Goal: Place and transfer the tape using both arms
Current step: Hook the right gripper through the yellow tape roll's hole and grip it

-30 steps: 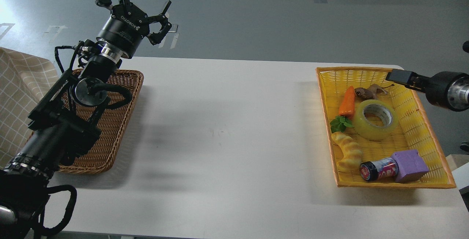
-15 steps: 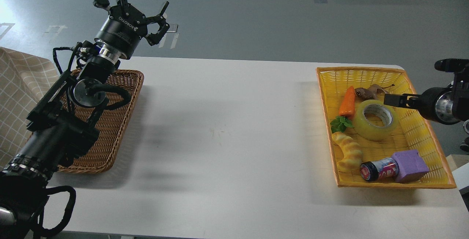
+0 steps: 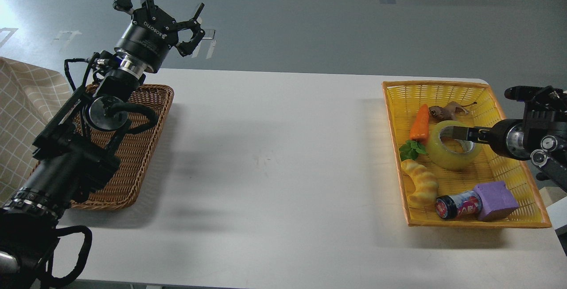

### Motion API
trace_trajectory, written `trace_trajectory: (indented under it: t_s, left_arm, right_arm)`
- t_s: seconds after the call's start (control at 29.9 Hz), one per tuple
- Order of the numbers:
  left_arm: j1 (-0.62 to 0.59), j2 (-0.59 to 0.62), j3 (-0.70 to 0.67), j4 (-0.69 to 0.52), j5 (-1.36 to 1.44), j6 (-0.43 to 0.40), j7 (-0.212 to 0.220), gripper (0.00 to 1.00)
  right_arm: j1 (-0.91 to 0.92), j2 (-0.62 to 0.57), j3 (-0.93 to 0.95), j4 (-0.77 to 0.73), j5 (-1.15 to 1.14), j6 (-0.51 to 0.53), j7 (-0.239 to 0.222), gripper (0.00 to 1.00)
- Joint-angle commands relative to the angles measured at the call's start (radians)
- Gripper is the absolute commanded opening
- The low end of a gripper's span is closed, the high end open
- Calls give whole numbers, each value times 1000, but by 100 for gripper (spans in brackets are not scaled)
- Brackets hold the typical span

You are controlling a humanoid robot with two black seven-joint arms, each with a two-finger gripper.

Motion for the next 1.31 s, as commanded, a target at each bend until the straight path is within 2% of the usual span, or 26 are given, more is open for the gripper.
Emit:
trace_trajectory:
  t_s: [0.0,0.27,0.37,0.47,0.5,0.6,0.77,0.94,0.97,1.27]
  left_arm:
    - [0,0,0,1,0,0,-1,98]
    - [0,0,0,1,0,0,-1,98]
    - [0,0,0,1,0,0,-1,98]
    - [0,0,0,1,0,0,1,98]
    - [0,0,0,1,0,0,-1,98]
    - [0,0,0,1,0,0,1,98]
    - [0,0,0,1,0,0,-1,98]
    - [0,2,0,3,0,0,-1,98]
    - [0,2,0,3,0,0,-1,98]
    - [0,0,0,4,-2,0,1,98]
  right_arm:
    - [0,11,-12,-3,-2,0,0,97]
    - [2,42,-17,-70,-2,0,0,95]
    - [0,47,-18,-77,0,0,0,88]
    - [0,48,-20,-77,1,0,0,74]
    - [0,48,-22,-77,1,0,0,66]
    - [3,54,-41,-87,1,0,0,49]
    - [8,68,-48,-120,3,0,3,45]
    - [10,70,-48,-121,6,0,5,13]
    - [10,70,-48,-120,9,0,5,0]
    - [36,68,-43,-89,18,0,5,0]
